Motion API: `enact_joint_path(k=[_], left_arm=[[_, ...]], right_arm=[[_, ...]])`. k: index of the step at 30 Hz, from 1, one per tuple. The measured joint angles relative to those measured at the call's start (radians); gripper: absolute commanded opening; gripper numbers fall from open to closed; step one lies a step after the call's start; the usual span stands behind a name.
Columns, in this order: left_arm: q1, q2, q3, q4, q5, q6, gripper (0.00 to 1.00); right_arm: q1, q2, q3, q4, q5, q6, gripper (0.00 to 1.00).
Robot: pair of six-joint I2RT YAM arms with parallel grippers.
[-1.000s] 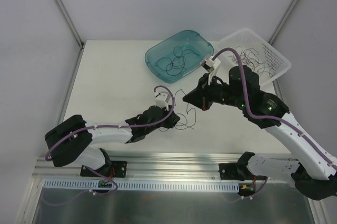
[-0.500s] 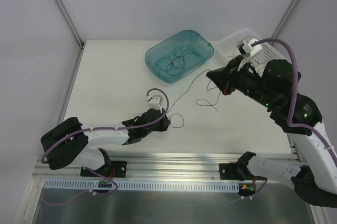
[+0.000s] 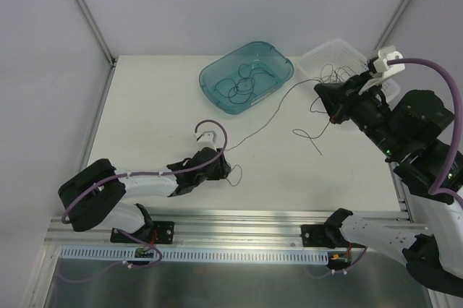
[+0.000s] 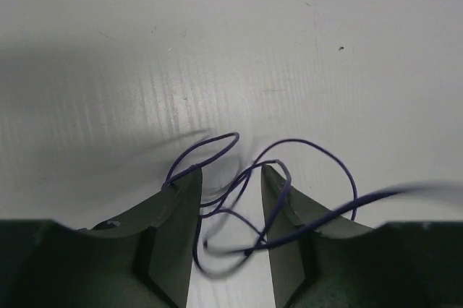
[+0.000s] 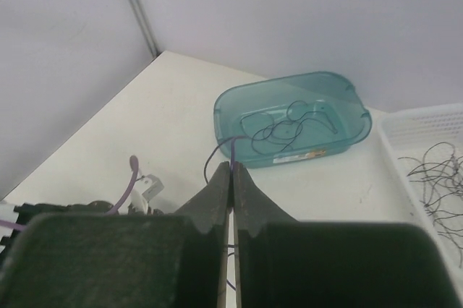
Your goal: Untangle the cables
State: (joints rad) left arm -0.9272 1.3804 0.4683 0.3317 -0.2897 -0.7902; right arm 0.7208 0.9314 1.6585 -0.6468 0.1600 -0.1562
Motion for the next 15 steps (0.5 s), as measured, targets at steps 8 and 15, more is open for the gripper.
enact_joint_path(k=[8, 15], left_arm=[[0.074, -0.1, -0.07, -0.041, -0.004, -0.004, 0.45], [0.15, -0.285, -0.142, -0.093, 0.011, 0.031, 0.82]], right_arm=[[-0.007, -0.008, 0.044, 0.009, 0.115, -0.046, 0.01], [-0.01, 0.018, 0.026, 0.006, 0.072, -0.047, 0.01]])
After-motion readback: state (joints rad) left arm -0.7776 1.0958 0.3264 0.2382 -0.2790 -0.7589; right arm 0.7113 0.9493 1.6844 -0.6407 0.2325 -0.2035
